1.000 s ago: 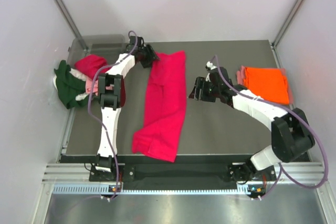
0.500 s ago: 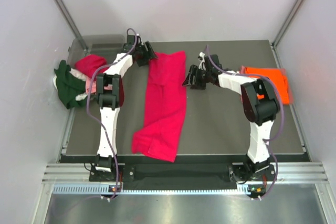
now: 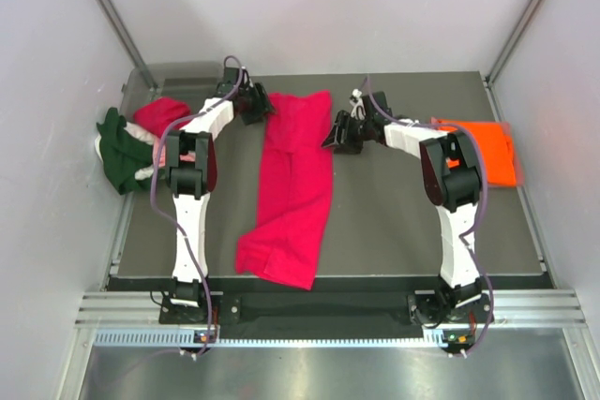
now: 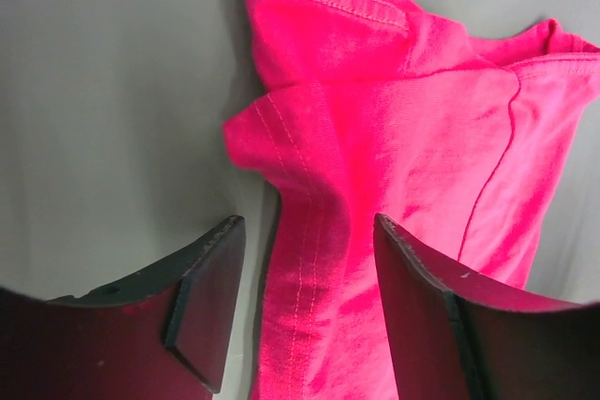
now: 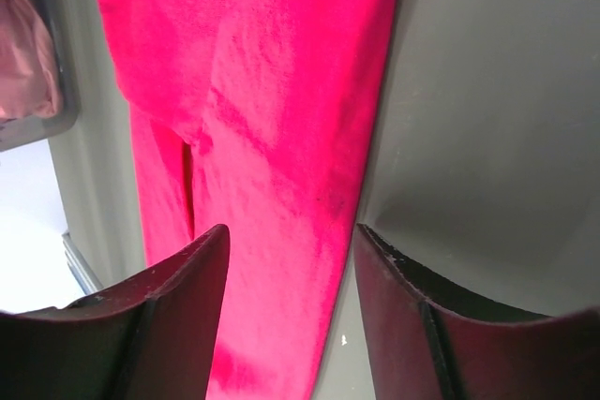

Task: Fold and stack the t-shirts
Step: Fold the tshirt

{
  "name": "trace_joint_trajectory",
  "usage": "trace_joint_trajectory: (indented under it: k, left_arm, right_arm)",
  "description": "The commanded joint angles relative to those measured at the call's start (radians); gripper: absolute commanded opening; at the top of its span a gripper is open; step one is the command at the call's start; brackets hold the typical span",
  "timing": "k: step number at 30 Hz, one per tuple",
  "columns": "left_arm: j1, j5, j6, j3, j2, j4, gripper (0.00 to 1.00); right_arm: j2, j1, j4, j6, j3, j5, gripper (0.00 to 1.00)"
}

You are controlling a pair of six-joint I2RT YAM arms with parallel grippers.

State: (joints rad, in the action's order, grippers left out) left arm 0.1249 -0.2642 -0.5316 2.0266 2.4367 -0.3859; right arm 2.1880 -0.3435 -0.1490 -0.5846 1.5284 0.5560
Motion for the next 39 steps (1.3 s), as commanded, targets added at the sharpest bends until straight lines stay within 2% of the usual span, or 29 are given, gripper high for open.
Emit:
trace_joint_trajectory:
  k: [1,3,9,11,13,15,24,26,30,32,34,35,39]
  left_arm:
    - [-0.005,0.003,0.002,-0.043,-0.008,-0.048,0.62]
    - [-0.005,0.003,0.002,-0.046,-0.005,-0.047,0.59]
    - [-0.005,0.011,-0.001,-0.055,-0.002,-0.048,0.48]
    - [-0.005,0.017,0.001,-0.060,-0.008,-0.047,0.47]
    - [-0.005,0.025,0.007,-0.062,-0.014,-0.048,0.45]
    - [-0.005,0.034,0.010,-0.066,-0.021,-0.048,0.45]
    - [-0.005,0.042,0.013,-0.077,-0.038,-0.041,0.41]
    - [-0.005,0.048,0.016,-0.077,-0.038,-0.044,0.33]
    - [-0.005,0.048,0.015,-0.072,-0.024,-0.039,0.26]
    - [-0.005,0.040,0.012,-0.065,-0.013,-0.036,0.21]
    - [-0.005,0.034,-0.001,-0.063,0.004,-0.019,0.06]
    - [-0.004,0.023,-0.016,-0.062,0.010,-0.012,0.00]
    - [0.012,0.002,-0.057,-0.060,0.024,0.024,0.00]
  right_arm:
    - [0.013,0.005,0.017,-0.015,0.058,0.027,0.55]
    - [0.016,0.005,0.016,-0.020,0.062,0.021,0.54]
    - [0.027,0.005,-0.001,-0.026,0.088,-0.005,0.37]
    - [0.026,0.005,-0.032,-0.015,0.095,-0.033,0.38]
    - [0.023,0.005,-0.063,0.005,0.096,-0.070,0.47]
    - [0.013,0.005,-0.064,0.012,0.084,-0.097,0.50]
    - [0.049,-0.046,-0.095,0.028,0.088,-0.174,0.47]
    - [0.053,-0.052,-0.089,0.020,0.085,-0.182,0.43]
    - [0.067,-0.051,-0.095,0.016,0.108,-0.192,0.34]
    - [0.075,-0.049,-0.115,0.017,0.122,-0.195,0.18]
    - [0.073,-0.042,-0.127,0.017,0.131,-0.203,0.00]
    - [0.072,-0.037,-0.126,0.020,0.130,-0.206,0.00]
    - [0.059,-0.002,-0.127,0.032,0.105,-0.196,0.00]
